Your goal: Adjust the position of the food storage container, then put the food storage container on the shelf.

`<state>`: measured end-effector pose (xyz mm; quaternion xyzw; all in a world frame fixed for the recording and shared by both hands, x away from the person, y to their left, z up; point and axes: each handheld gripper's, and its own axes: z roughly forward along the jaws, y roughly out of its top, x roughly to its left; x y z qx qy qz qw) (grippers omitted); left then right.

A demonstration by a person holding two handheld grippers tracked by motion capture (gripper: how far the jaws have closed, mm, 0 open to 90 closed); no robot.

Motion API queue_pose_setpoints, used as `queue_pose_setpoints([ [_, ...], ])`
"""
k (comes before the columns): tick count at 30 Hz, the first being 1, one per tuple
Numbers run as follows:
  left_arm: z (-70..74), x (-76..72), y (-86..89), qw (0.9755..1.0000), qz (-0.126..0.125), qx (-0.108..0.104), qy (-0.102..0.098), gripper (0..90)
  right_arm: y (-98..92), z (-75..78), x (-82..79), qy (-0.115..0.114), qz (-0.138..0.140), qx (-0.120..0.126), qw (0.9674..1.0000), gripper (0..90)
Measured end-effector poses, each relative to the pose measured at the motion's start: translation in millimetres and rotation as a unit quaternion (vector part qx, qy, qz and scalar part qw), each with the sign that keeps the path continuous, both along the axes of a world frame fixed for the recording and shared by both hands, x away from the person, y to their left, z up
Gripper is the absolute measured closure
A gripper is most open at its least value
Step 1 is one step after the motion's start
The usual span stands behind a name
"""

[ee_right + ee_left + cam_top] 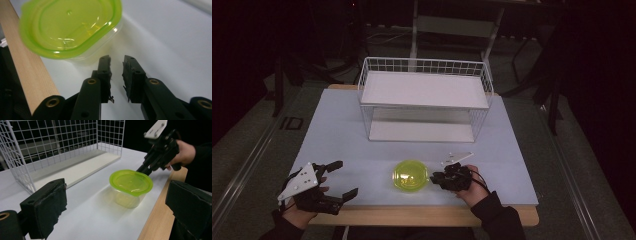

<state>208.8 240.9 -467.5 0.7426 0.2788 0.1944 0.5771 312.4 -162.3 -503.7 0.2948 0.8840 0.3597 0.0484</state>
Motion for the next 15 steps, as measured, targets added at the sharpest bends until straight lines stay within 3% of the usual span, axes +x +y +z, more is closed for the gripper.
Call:
queue_pose_setpoints([
  [3,0.9,-0.5,-2.5,1.0000,-0.005,0.003,-0.003,4.3,-9.2,10.5,-6.9,-0.013,-0.013,0.007,0.9998,65.1],
  [6,2.5,-0.9,-6.5,0.9999,-0.012,-0.007,0.001,4.3,-15.4,20.5,-14.3,-0.038,-0.013,0.013,0.9991,49.6],
  [8,4.5,-0.7,-9.7,0.9998,-0.015,-0.013,0.008,4.4,-18.8,27.2,-18.9,-0.050,-0.017,0.028,0.9982,40.4],
  [10,7.7,0.1,-13.1,0.9994,-0.019,-0.017,0.023,4.4,-21.4,32.6,-22.5,-0.053,-0.003,0.042,0.9977,27.6],
  [13,12.3,0.9,-18.7,0.9987,-0.026,-0.023,0.036,4.4,-22.5,42.9,-28.4,-0.065,-0.004,0.064,0.9958,20.1],
  [15,15.4,1.0,-23.1,0.9986,-0.030,-0.017,0.040,4.4,-21.8,49.4,-30.8,-0.073,-0.002,0.078,0.9943,14.2],
])
